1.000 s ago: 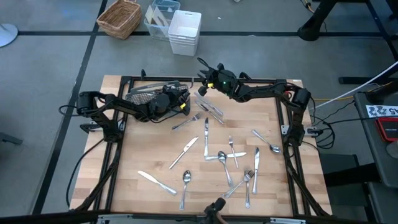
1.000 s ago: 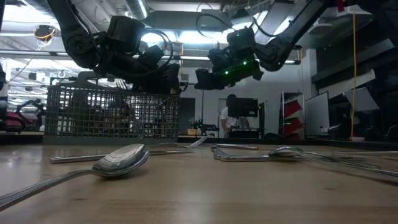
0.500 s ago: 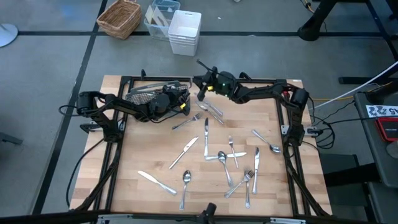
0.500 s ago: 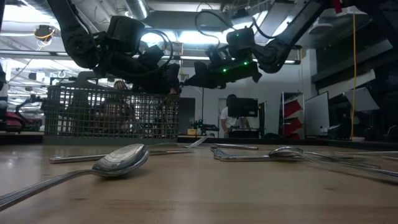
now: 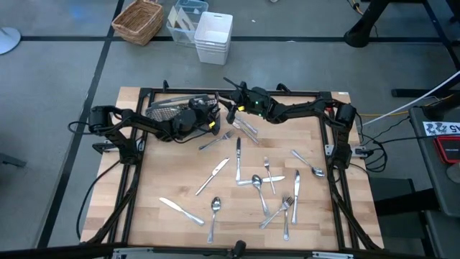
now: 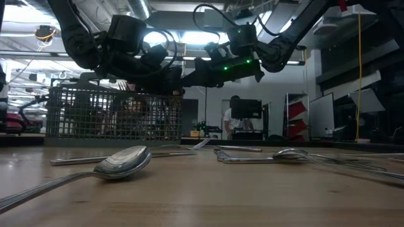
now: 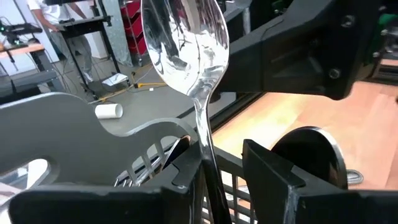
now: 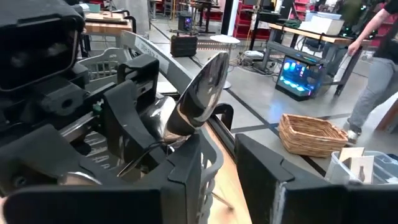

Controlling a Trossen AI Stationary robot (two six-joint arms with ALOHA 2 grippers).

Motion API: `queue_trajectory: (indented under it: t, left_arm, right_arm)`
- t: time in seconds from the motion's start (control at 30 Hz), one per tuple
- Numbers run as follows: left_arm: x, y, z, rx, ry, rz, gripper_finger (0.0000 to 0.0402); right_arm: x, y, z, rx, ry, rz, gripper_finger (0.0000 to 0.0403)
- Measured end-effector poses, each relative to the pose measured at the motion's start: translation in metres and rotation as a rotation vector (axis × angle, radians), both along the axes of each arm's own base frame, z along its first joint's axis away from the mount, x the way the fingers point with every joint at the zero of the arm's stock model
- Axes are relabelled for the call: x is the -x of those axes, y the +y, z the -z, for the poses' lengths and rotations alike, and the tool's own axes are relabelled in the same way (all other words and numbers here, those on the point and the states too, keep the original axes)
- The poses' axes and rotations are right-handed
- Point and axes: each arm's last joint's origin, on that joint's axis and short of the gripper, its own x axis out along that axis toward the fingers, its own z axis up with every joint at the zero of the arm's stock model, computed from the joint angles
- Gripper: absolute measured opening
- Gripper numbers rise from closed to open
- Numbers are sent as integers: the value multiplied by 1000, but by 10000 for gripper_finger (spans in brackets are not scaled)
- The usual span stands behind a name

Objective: Sort silverware
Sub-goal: Put the silver spoon into the silverware rack

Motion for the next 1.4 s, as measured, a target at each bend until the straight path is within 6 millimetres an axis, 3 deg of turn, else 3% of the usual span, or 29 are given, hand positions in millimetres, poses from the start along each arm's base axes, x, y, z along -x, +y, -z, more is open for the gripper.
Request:
queue_trajectory:
  t: [0.27,0.67,1.1,1.4]
  left_arm:
    - [-1,0,-5,-19,-55,9,95]
    - [-1,0,-11,-87,-54,13,95]
    - [-2,0,-15,-155,-42,16,95]
    - [-2,0,-16,-157,-50,15,95]
  right_arm:
    - [0,0,-7,29,-66,-11,101]
    - [-20,-7,-47,41,-54,-71,101]
    - [-21,-6,-48,27,-32,-123,101]
    - [-26,-2,-34,-9,34,-143,101]
